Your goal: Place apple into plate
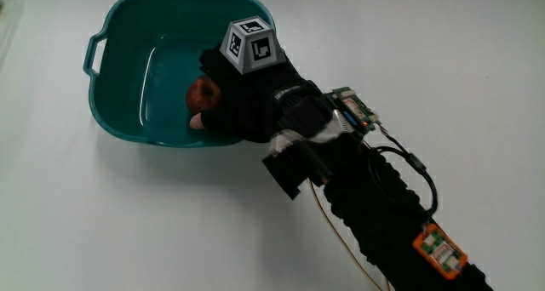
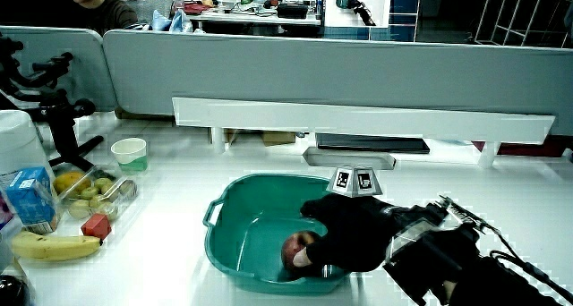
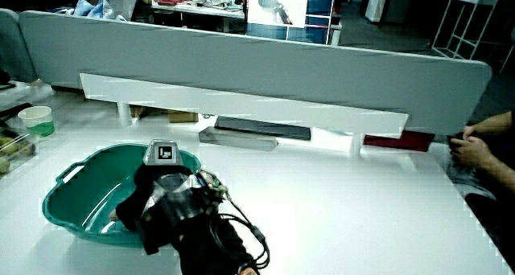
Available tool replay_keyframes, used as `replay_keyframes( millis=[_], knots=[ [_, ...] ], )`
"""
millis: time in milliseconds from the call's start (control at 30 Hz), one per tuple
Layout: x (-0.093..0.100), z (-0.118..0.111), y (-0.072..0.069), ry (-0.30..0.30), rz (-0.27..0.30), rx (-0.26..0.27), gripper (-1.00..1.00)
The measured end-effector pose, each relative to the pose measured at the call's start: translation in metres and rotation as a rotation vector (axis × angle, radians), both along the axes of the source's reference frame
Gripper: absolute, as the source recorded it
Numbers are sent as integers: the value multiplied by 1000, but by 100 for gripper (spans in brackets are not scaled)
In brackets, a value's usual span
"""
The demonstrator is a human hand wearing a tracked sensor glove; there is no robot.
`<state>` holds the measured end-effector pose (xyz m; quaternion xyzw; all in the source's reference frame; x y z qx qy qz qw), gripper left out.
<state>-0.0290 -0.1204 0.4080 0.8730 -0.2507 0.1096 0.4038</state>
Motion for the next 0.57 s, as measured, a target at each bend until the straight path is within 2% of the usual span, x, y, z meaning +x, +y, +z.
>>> replay_keyframes(
  millis=[33, 67, 100, 133, 167, 200, 233, 267, 300, 333, 367, 400, 467, 567],
  knots=[
    [2, -3, 2, -28, -4, -8, -100],
    [4, -7, 4, -20, 5, 21, -100],
    [6, -10, 7, -30, -11, 25, -100],
    [8, -9, 8, -19, 2, 46, -100],
    [12, -5, 10, 23, 38, 67, -100],
    [15, 1, 13, 24, 51, 108, -100],
    [17, -10, 20, -33, 17, 119, -100],
    [19, -19, 27, -67, 8, 152, -100],
    [20, -26, 33, -92, -3, 113, -100],
    [22, -26, 38, -84, 1, 192, -100],
    [22, -43, 46, -139, -33, 180, -100],
    [22, -48, 52, -161, -28, 136, -100],
    [19, -70, 69, -211, -75, 156, -100],
    [10, -79, 95, -250, -157, 141, -100]
  ],
)
